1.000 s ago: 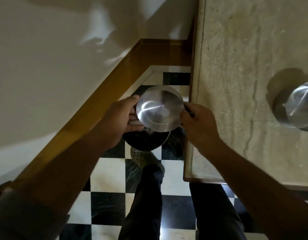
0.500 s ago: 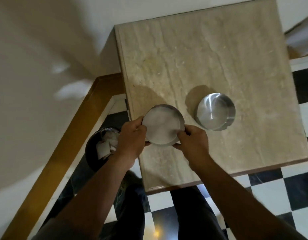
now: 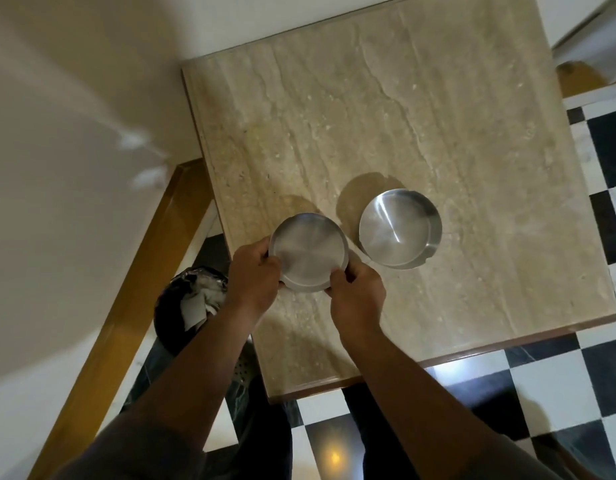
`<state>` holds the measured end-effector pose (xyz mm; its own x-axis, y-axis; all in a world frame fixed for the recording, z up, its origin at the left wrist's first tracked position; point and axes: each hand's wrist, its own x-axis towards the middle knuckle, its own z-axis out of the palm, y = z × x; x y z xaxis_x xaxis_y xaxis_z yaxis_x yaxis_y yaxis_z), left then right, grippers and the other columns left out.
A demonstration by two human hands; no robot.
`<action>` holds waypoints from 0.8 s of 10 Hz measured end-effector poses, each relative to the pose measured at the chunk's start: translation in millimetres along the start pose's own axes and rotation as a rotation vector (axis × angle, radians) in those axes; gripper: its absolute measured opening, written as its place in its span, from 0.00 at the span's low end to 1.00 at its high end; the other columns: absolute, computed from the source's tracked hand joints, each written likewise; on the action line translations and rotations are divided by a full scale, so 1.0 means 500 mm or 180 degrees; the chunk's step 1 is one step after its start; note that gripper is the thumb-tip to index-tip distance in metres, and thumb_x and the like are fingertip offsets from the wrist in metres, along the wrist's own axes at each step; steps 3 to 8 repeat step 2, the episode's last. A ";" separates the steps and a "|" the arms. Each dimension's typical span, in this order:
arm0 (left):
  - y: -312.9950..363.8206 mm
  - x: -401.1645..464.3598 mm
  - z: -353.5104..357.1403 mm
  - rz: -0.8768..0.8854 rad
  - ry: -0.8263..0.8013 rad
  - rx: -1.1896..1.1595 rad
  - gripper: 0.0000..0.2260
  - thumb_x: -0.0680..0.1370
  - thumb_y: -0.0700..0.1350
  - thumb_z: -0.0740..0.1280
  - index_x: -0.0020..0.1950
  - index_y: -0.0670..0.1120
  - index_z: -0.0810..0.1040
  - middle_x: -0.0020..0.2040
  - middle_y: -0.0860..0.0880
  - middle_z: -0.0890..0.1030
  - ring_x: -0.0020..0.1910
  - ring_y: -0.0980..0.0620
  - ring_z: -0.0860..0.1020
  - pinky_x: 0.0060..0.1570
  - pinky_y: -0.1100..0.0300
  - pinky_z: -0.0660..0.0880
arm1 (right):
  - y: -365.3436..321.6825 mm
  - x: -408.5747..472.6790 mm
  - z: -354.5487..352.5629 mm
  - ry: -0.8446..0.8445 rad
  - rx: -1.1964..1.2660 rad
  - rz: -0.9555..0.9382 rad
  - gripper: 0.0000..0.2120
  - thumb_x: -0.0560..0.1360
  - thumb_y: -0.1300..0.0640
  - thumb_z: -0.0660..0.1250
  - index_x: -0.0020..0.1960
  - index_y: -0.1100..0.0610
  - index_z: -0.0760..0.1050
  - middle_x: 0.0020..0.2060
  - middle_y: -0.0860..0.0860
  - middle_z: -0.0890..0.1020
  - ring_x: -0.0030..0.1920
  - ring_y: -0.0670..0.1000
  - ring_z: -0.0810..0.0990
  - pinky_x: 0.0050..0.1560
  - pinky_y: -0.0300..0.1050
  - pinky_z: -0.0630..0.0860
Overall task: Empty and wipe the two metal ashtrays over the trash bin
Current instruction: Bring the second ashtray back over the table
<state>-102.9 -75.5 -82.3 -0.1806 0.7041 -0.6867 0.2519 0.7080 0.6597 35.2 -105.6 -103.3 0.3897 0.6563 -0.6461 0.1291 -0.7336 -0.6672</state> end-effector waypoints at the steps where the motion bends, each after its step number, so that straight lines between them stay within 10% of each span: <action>1: 0.001 0.006 0.009 -0.0093 0.0146 0.0086 0.20 0.76 0.34 0.57 0.48 0.55 0.82 0.46 0.54 0.82 0.44 0.54 0.79 0.36 0.55 0.83 | 0.000 0.003 -0.006 -0.0059 -0.0168 -0.0163 0.06 0.78 0.58 0.66 0.45 0.51 0.80 0.39 0.53 0.84 0.40 0.52 0.83 0.42 0.53 0.84; 2: -0.004 -0.003 0.006 -0.0204 0.0187 0.0288 0.14 0.76 0.35 0.58 0.51 0.46 0.82 0.49 0.42 0.82 0.41 0.50 0.77 0.47 0.46 0.82 | -0.002 -0.005 -0.019 -0.0191 -0.0361 -0.0301 0.05 0.77 0.55 0.67 0.46 0.54 0.81 0.35 0.48 0.83 0.37 0.46 0.82 0.38 0.42 0.79; 8: -0.004 -0.003 0.006 -0.0204 0.0187 0.0288 0.14 0.76 0.35 0.58 0.51 0.46 0.82 0.49 0.42 0.82 0.41 0.50 0.77 0.47 0.46 0.82 | -0.002 -0.005 -0.019 -0.0191 -0.0361 -0.0301 0.05 0.77 0.55 0.67 0.46 0.54 0.81 0.35 0.48 0.83 0.37 0.46 0.82 0.38 0.42 0.79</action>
